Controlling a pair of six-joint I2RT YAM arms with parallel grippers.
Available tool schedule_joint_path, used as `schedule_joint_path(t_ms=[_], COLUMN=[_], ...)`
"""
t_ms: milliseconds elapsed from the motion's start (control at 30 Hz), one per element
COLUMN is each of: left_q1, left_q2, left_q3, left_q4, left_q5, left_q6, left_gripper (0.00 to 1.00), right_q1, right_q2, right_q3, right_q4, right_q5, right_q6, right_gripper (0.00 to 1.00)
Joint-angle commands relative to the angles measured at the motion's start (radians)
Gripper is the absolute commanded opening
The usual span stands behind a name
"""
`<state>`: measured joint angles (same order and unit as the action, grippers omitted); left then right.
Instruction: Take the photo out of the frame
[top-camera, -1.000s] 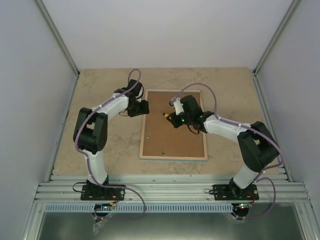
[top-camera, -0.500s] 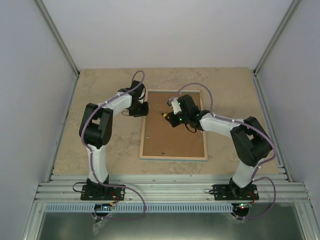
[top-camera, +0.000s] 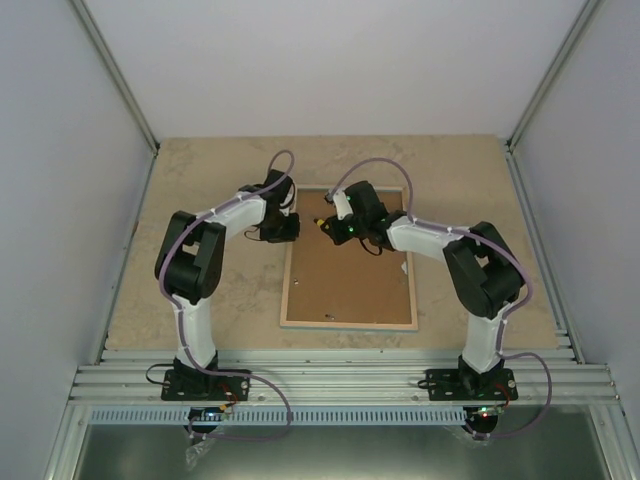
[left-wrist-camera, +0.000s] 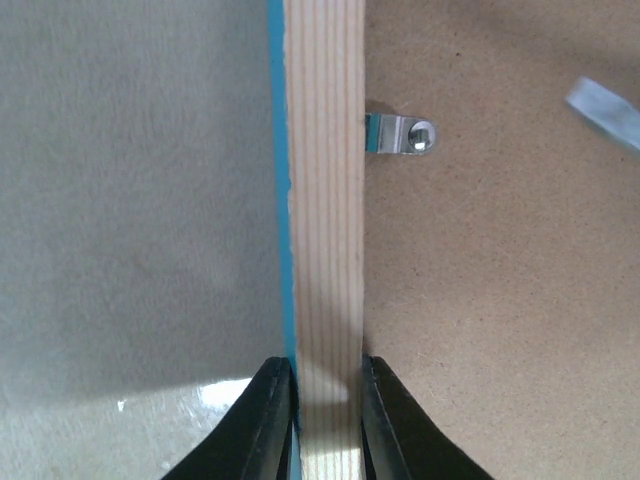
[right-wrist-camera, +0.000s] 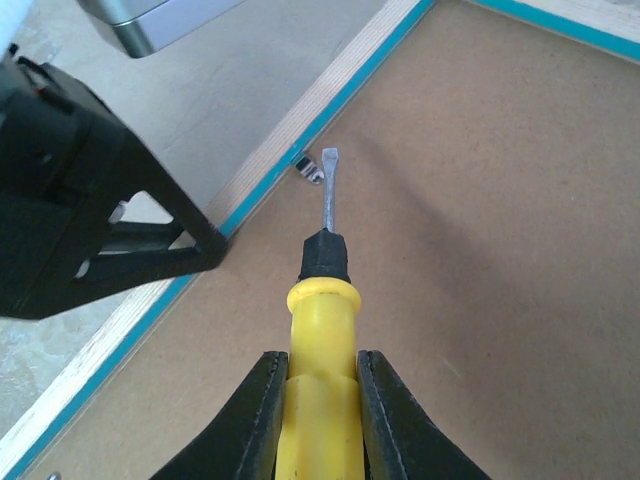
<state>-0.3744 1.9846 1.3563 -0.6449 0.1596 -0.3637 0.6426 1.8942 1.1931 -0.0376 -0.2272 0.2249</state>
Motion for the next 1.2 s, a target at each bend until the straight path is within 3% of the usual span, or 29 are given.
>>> schedule_joint_path(t_ms=[0, 933, 1167], left_q1=[-0.024, -0.038, -0.038], left_q2=[-0.046, -0.054, -0.055], left_q3=[-0.024, -0.042, -0.045], left_q4=[-0.018, 0.001, 0.003], left_q5=[0.029, 0.021, 0.021], left_q6=[0.006, -0.01, -0.013], left_gripper=[0.16, 0.15, 0.15], right_q1=[-0.003, -0.001, -0.001], right_q2=[0.041, 0.135, 0.131], right_q3=[0.041, 0.131, 0.132], right_q4=[0.0, -0.18, -0.199], right_q5=[-0.031, -0.141, -0.09], right_q6=[0.002, -0.083, -0.057], right_gripper=[0.0, 0.0, 0.0])
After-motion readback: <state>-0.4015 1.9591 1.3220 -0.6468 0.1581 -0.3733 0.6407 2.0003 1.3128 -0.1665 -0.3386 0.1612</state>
